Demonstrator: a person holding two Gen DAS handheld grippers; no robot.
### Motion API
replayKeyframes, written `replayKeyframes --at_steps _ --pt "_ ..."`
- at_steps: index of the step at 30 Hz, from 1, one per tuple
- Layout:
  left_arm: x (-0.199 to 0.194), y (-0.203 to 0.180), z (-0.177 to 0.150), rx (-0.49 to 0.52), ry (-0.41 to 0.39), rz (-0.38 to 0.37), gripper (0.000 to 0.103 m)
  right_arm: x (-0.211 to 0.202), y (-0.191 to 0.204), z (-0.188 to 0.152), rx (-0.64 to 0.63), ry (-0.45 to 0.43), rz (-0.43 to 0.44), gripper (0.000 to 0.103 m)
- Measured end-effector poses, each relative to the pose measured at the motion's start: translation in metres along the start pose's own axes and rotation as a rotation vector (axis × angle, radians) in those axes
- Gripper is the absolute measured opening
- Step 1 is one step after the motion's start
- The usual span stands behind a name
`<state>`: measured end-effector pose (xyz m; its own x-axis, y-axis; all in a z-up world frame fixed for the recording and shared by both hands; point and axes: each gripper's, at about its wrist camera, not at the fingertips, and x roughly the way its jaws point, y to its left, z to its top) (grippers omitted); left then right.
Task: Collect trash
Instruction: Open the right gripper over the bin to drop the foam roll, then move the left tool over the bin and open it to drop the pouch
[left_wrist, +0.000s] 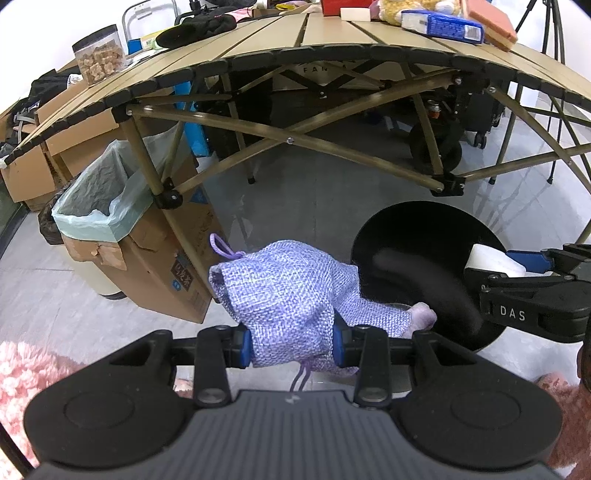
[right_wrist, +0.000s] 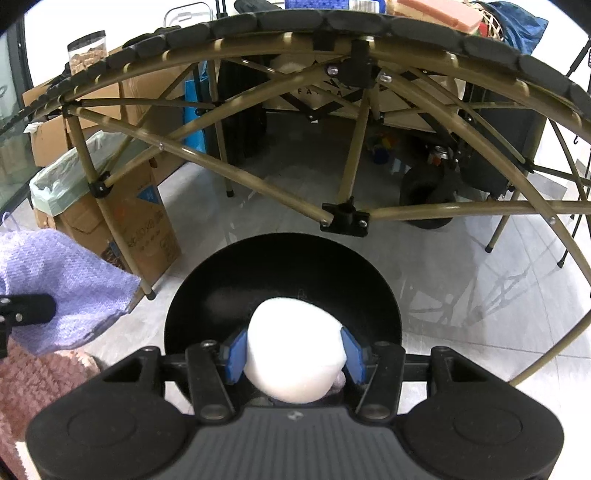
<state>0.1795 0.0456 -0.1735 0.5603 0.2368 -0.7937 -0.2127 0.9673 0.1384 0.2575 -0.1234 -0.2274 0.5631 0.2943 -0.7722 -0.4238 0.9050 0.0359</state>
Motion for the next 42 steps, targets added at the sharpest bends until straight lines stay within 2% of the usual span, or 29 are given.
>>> replayKeyframes --at_steps 9,12,15,17,22,29,42 --pt "0.009 0.004 0.004 -0.014 0.016 0.02 0.039 0.02 0.002 0.008 -0.019 -0.016 0.001 0.054" --pt "0.011 0.005 0.005 -0.018 0.019 0.021 0.038 0.022 -0.001 0.009 -0.006 -0.014 0.008 0.057" --pt "0.012 0.006 0.006 -0.02 0.021 0.02 0.038 0.022 -0.002 0.011 -0.003 -0.011 0.011 0.07" --pt "0.012 0.006 0.005 -0.02 0.022 0.019 0.038 0.022 -0.001 0.011 -0.008 -0.009 0.007 0.088" --pt "0.012 0.005 0.005 -0.02 0.022 0.019 0.038 0.021 0.002 0.009 -0.024 0.003 0.004 0.103" --pt "0.014 0.005 0.005 -0.014 0.028 0.018 0.039 0.016 -0.002 0.007 -0.01 0.016 0.001 0.103" --pt "0.017 -0.001 0.01 0.005 0.035 0.028 0.038 0.001 -0.019 0.009 0.038 0.01 -0.061 0.103"
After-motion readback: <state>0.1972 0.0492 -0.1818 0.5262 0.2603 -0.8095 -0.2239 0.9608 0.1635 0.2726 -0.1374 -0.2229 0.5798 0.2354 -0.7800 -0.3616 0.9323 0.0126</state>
